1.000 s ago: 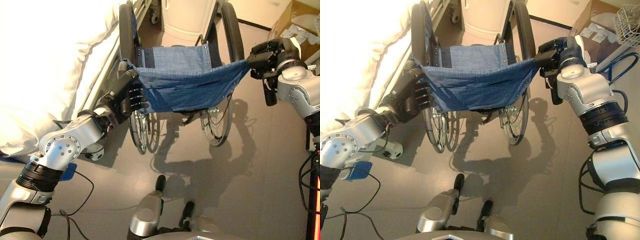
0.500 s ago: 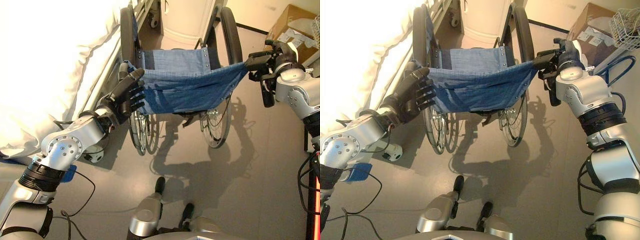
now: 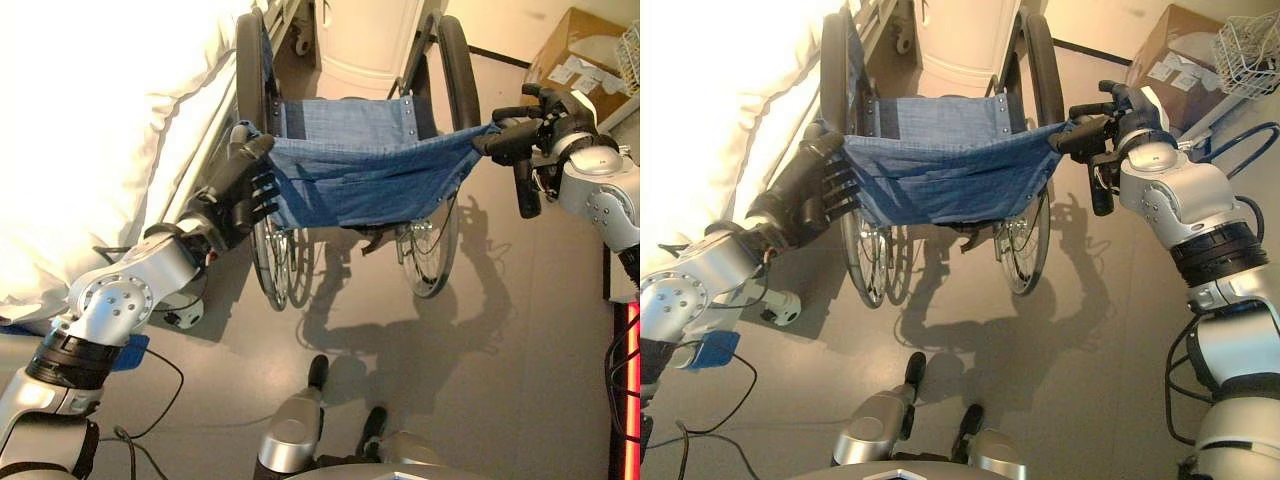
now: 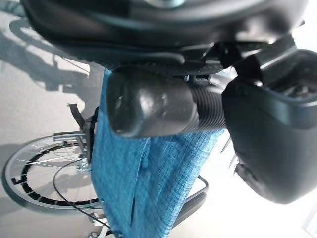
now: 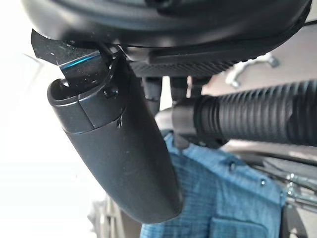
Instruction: Push the wheelchair next to the bed
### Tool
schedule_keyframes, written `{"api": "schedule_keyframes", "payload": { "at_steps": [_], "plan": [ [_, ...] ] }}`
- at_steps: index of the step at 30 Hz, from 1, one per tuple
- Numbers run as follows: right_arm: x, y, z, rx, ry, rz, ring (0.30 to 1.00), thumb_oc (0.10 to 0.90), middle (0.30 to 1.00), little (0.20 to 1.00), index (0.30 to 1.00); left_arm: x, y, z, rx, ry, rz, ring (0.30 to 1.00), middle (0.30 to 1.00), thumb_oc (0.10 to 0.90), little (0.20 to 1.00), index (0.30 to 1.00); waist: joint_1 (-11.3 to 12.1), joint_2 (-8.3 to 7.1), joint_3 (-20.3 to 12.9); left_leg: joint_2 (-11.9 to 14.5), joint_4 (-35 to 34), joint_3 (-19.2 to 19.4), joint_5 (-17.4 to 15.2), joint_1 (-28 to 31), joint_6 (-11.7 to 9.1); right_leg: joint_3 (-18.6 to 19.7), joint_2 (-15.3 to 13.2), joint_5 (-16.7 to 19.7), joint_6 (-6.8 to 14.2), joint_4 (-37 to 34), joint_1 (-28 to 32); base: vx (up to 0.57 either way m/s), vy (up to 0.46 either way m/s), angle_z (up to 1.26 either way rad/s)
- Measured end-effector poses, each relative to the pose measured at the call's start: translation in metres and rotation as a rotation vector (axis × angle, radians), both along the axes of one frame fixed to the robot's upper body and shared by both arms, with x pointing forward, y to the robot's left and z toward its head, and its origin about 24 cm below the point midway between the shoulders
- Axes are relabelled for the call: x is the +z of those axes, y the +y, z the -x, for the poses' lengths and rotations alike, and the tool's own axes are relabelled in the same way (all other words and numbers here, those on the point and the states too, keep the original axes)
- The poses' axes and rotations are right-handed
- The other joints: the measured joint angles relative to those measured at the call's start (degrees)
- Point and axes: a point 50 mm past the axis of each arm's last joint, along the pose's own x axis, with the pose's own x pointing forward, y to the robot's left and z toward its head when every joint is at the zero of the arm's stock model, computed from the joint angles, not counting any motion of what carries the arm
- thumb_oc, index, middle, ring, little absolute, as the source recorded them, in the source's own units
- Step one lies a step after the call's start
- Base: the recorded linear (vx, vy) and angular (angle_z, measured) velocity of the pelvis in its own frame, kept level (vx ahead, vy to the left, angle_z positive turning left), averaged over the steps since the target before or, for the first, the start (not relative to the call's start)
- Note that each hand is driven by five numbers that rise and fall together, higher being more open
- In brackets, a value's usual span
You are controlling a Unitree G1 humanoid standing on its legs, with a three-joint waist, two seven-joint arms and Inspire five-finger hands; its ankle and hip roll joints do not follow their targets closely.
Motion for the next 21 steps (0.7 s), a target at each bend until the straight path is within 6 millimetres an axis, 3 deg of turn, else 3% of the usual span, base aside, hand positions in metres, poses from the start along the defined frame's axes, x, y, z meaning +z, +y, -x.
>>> {"api": "schedule_keyframes", "payload": {
  "at_steps": [3,4,5,7,14,15,16,19,21],
  "plan": [
    [0.0,0.001,0.004,0.031,-0.005,-0.003,0.9,0.8,0.9,0.9,0.9,0.0,0.007,0.003,0.017,-0.007,0.018,0.9,0.9,0.8,0.9,0.9,-0.69,0.81,0.48,1.41,-0.3,-0.17,-0.01,0.57,0.01,0.02,0.44,-0.33,0.13,3.73,-2.01,-0.01,-0.051,-0.07],
    [0.002,0.001,0.007,0.042,-0.014,0.005,0.9,0.8,0.9,0.9,0.9,0.002,0.01,0.004,0.019,-0.012,0.023,0.9,0.9,0.8,0.9,0.9,-0.65,0.76,0.51,1.2,-0.53,-0.02,-0.01,0.5,0.02,0.11,0.62,-0.64,0.1,1.09,-2.14,0.0,-0.055,-0.03],
    [0.005,0.001,0.011,0.055,-0.024,0.012,0.9,0.8,0.9,0.9,0.9,0.002,0.013,0.005,0.025,-0.013,0.026,0.9,0.9,0.8,0.9,0.9,-0.79,0.33,0.56,-0.06,-0.71,0.05,-0.01,0.37,0.01,-0.15,0.16,1.47,0.33,-2.99,-1.07,0.01,-0.059,0.0],
    [0.008,0.005,0.016,0.097,-0.041,0.014,0.9,0.8,0.9,0.9,0.9,0.0,0.021,0.01,0.052,-0.01,0.038,0.9,0.9,0.8,0.9,0.9,-1.41,0.51,0.59,-0.72,-0.93,0.25,0.0,0.36,-0.01,-0.19,-0.25,1.48,0.05,-4.8,-0.12,0.01,-0.059,0.04],
    [-0.004,-0.004,0.037,0.131,-0.032,-0.028,0.9,0.8,0.9,0.9,0.9,-0.001,0.03,0.019,0.062,-0.019,0.051,0.9,0.9,0.8,0.9,0.9,-1.8,1.01,0.77,1.64,-1.87,-0.04,0.1,1.85,-0.16,0.04,0.83,-0.26,-0.39,-0.6,-2.89,-0.01,-0.035,0.01],
    [-0.003,-0.006,0.04,0.13,-0.047,-0.039,0.9,0.8,0.9,0.9,0.9,0.0,0.032,0.021,0.065,-0.025,0.053,0.9,0.9,0.8,0.9,0.9,-1.72,0.57,0.73,0.59,-2.18,0.17,0.07,1.7,-0.21,0.19,0.43,2.89,0.44,-4.95,-2.86,-0.02,-0.025,0.06],
    [-0.002,-0.009,0.044,0.127,-0.061,-0.05,0.9,0.8,0.9,0.9,0.9,-0.001,0.033,0.023,0.066,-0.027,0.06,0.9,0.9,0.8,0.9,0.9,-2.1,0.47,0.88,-0.12,-2.24,0.08,0.08,1.7,-0.22,-0.43,0.01,3.42,-1.45,-4.83,-2.88,0.0,0.0,0.0],
    [0.003,-0.029,0.057,0.063,-0.113,-0.091,0.9,0.8,0.9,0.9,0.9,-0.005,0.042,0.035,0.09,-0.027,0.066,0.9,0.9,0.8,0.9,0.9,-2.42,0.99,0.86,0.09,-2.25,0.29,0.08,1.79,-0.25,-0.05,0.02,3.55,-1.35,-4.82,-2.76,-0.04,-0.024,0.01],
    [0.019,-0.047,0.065,-0.004,-0.182,-0.103,0.9,0.8,0.9,0.9,0.9,-0.006,0.046,0.038,0.095,-0.03,0.067,0.9,0.9,0.8,0.9,0.9,-2.4,1.01,0.85,0.2,-2.2,0.31,0.18,1.81,-0.42,-0.07,0.16,3.6,-1.52,-4.82,-2.68,0.0,0.0,0.0]
  ]
}}
